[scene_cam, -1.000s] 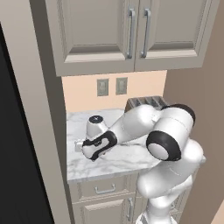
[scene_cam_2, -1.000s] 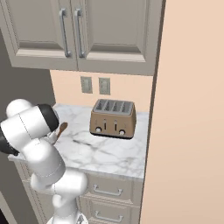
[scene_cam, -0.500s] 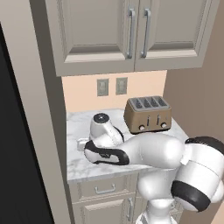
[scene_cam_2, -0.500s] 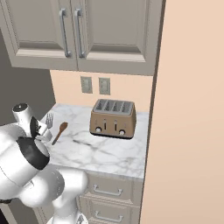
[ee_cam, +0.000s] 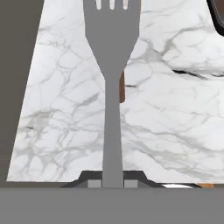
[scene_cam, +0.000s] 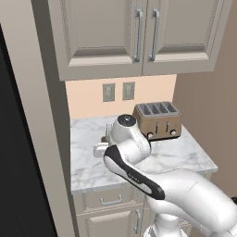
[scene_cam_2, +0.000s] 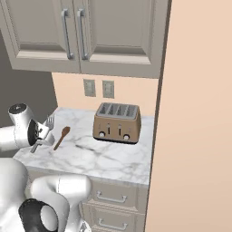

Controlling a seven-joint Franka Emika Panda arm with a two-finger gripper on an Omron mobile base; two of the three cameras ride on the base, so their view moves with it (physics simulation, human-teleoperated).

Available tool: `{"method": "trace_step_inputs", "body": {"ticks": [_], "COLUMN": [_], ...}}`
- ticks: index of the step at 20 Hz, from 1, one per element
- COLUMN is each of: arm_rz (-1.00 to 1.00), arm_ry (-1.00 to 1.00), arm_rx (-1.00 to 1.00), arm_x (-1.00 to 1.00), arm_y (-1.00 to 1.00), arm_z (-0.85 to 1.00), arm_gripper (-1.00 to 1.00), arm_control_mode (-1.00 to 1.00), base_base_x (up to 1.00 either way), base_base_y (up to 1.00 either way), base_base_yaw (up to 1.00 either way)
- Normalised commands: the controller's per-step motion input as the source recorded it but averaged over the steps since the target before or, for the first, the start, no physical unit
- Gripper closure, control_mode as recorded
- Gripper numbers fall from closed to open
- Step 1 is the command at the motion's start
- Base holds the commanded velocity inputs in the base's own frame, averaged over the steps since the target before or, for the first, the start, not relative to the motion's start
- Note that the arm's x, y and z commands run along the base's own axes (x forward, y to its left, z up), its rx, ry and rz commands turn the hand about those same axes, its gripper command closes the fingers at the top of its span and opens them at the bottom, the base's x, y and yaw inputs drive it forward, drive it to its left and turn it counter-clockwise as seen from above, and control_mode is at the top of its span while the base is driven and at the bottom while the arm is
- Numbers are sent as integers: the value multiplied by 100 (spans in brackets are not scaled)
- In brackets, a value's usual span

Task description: Take the fork and place it on the left side of the plate. Then take the spoon and place it on the right side of the plate. Make sure they're directly next to the plate.

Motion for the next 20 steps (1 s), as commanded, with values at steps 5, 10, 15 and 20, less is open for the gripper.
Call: {"method": "trace_step_inputs", "body": {"ticks": [5,10,15,20], "arm_rz": [2,1,0,0], "arm_ry": [0,1,6,11], "arm_rx": [0,0,0,0], "arm_x": [-56,-54,-47,-28], "arm_y": [-34,-36,-37,-19], "arm_z": [61,79,64,60], "arm_gripper": [100,100,100,100], "arm_control_mode": [-100,-100,-100,-100], "base_base_x": [0,0,0,0], "base_base_y": [0,0,0,0], "base_base_yaw": [0,0,0,0]}}
